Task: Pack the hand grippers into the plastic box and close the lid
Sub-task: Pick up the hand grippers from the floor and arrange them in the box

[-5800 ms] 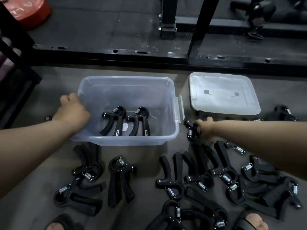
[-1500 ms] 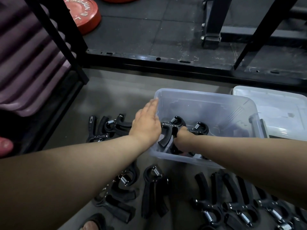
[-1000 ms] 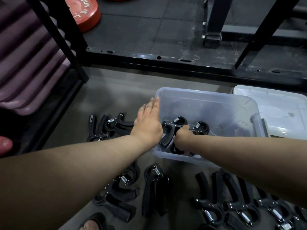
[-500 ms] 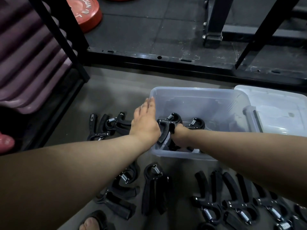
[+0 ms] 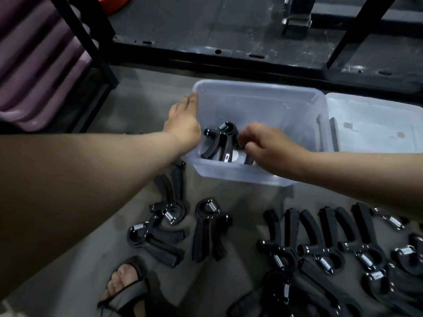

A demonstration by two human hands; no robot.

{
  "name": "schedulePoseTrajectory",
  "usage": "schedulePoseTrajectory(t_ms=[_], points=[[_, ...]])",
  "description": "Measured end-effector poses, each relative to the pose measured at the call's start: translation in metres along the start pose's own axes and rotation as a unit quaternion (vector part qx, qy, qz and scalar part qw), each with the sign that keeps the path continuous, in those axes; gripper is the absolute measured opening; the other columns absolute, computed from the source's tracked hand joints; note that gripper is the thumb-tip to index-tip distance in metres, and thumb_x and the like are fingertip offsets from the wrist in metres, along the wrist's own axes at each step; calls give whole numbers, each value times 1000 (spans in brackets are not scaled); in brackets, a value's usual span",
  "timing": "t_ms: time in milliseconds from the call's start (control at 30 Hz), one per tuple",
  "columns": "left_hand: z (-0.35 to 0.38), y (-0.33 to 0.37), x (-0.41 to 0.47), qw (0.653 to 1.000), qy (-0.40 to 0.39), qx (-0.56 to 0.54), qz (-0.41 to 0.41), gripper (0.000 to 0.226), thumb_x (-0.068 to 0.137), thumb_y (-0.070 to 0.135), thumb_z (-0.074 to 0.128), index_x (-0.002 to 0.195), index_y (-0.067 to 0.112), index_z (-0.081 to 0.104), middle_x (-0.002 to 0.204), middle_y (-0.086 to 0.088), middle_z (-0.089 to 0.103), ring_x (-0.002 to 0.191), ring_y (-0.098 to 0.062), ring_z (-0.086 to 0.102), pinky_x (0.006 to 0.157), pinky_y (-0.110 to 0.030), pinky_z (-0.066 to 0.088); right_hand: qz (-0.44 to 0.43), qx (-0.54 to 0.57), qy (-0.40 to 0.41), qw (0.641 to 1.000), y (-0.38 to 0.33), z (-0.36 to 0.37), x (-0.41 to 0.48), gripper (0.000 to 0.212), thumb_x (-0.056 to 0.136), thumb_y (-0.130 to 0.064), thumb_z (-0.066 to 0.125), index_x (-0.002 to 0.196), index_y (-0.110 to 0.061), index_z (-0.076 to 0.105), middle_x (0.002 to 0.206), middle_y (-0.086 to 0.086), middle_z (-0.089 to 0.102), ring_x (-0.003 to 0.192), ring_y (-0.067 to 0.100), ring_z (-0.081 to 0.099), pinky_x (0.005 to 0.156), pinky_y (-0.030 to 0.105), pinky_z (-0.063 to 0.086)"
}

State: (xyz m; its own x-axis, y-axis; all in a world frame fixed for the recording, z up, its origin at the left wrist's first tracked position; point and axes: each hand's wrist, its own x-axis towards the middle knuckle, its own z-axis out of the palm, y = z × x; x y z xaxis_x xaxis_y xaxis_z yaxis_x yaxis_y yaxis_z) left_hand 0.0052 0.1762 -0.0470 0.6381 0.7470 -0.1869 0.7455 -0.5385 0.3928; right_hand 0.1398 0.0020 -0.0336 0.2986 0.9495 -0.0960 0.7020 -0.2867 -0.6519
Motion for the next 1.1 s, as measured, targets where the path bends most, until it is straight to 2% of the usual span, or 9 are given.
schedulePoseTrajectory(t_ms=[133, 333, 400, 467, 500, 567, 867, 967, 1100], points=[[1, -3, -1, 1000, -10, 5, 7, 78, 87, 5, 34, 157, 19, 3, 164, -3, 6, 149, -27, 6, 122, -40, 11, -280, -84, -6, 956, -9, 9, -42, 30, 75, -8, 50, 102, -7, 63, 103, 9, 56, 93, 20, 52, 86, 31, 43], [2, 2, -13, 1000, -28, 2, -9, 81, 87, 3, 34, 157, 21, -4, 164, 2, -3, 150, -24, -3, 122, -42, 8, -407, -251, -203, 855, 8, 84, -80, 24, 85, -15, 58, 108, -11, 61, 121, 12, 56, 102, 32, 58, 89, 42, 52], [1, 3, -14, 1000, -26, 0, -13, 82, 87, 2, 34, 156, 22, -5, 164, 3, -4, 151, -24, -3, 122, -42, 8, -240, -233, -253, 908, -1, 111, -94, 41, 87, -22, 58, 125, -12, 48, 129, 13, 44, 109, 35, 54, 92, 45, 49], [1, 4, -15, 1000, -23, -2, -17, 82, 87, 2, 33, 156, 23, -5, 164, 3, -3, 150, -24, -3, 122, -43, 8, 108, -155, -274, 943, -17, 137, -103, 70, 85, -46, 63, 137, -10, 32, 135, 13, 34, 122, 37, 46, 103, 45, 42], [2, 4, -14, 1000, -22, -2, -17, 82, 87, 2, 33, 156, 23, -5, 164, 4, -3, 150, -24, -3, 122, -43, 9, 270, -98, -271, 919, -23, 148, -101, 86, 81, -57, 65, 139, -7, 28, 137, 15, 33, 126, 38, 43, 106, 45, 38], [4, 4, -14, 1000, -19, -5, -16, 82, 87, 2, 33, 156, 23, -5, 164, 3, -3, 150, -24, -3, 122, -44, 9, 426, -2, -246, 871, -28, 166, -94, 101, 74, -66, 68, 141, -3, 25, 139, 18, 36, 130, 37, 41, 110, 44, 35], [2, 3, -4, 1000, 6, -23, -8, 80, 87, 1, 34, 157, 22, 1, 164, 2, 4, 150, -23, 1, 122, -39, 10, 379, -26, -215, 900, -18, 167, -88, 57, 83, -38, 67, 128, -12, 43, 133, 11, 42, 125, 32, 46, 102, 38, 40], [3, 3, -3, 1000, 6, -23, -6, 81, 87, 1, 35, 157, 22, 0, 164, 2, 5, 150, -23, 2, 122, -39, 10, 370, 91, -225, 897, -9, 143, -84, 31, 75, -33, 71, 97, -15, 57, 96, 5, 63, 86, 22, 63, 78, 34, 52], [3, 2, -3, 999, 5, -30, -7, 82, 86, 0, 35, 157, 24, -1, 164, 3, 5, 150, -23, 1, 122, -40, 10, 465, 335, -300, 762, -10, 99, -72, 23, 70, -24, 74, 86, -11, 64, 69, 6, 65, 55, 18, 60, 58, 26, 49]])
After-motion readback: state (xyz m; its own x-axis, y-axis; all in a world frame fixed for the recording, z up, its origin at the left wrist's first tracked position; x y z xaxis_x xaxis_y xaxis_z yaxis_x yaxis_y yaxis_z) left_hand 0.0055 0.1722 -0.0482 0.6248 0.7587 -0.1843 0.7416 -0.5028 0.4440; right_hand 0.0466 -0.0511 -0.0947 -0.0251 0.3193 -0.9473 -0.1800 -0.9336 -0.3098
